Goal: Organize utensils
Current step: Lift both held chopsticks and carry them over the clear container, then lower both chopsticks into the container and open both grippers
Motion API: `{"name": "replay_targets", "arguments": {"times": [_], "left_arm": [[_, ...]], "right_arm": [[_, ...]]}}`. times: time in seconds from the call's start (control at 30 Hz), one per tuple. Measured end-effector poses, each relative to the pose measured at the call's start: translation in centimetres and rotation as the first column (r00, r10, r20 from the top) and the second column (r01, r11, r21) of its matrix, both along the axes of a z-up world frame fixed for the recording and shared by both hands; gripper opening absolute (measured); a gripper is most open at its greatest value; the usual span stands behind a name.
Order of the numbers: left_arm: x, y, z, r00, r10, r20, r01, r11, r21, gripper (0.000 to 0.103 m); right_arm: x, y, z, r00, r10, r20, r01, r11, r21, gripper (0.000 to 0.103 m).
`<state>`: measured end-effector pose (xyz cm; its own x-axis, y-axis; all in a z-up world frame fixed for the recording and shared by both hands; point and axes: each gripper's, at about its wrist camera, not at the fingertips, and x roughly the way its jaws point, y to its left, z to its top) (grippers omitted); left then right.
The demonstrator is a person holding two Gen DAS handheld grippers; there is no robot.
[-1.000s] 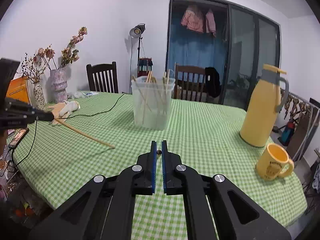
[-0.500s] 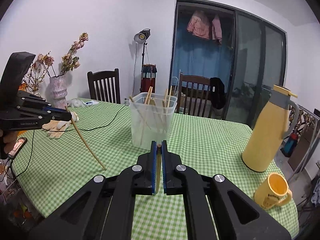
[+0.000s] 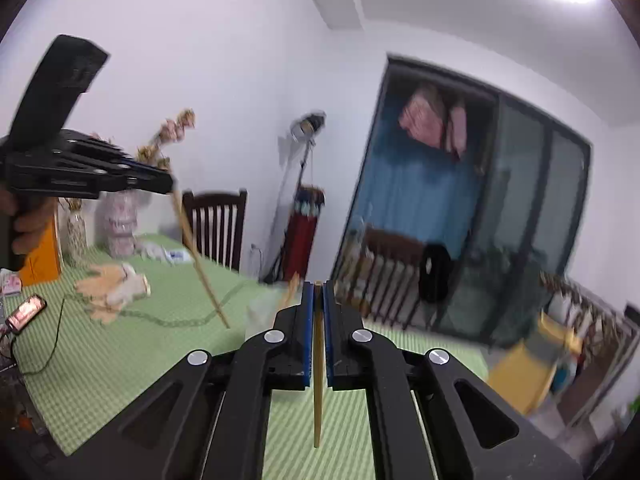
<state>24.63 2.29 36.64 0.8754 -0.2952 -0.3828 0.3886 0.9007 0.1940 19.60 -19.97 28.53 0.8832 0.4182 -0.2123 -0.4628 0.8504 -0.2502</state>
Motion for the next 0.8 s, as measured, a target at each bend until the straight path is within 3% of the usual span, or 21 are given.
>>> {"name": "replay_targets", "arguments": {"times": [0.13,0.37,0.5,0.8], "left_arm": [[4.0,-0.5,3.7,1.000,0.000,0.021,0.000,1.000,-0.019,0.002],[12.2,-0.8,4.0,0.999,0.018,-0.042,-0.020,0.999,-0.036,0.002],[16.6,-1.3,1.4,0.995,0.013,-0.099,-0.017,0.999,-0.039,0.002],[23.5,-1.9,-6.5,0.982,0.054,-0.180,-0.054,0.999,0.006,0.002]], "right_arm": [[2.8,1.0,3.9,0.999,0.041,0.034,-0.041,0.999,0.009,0.005],[9.1,2.3,7.5,0.997,0.072,0.041,-0.074,0.995,0.062,0.005],[12.4,3.3,7.4,0.996,0.086,0.018,-0.087,0.991,0.102,0.005],[17.6,6.8,2.4,0.987,0.122,-0.106,-0.111,0.988,0.104,0.005]]}}
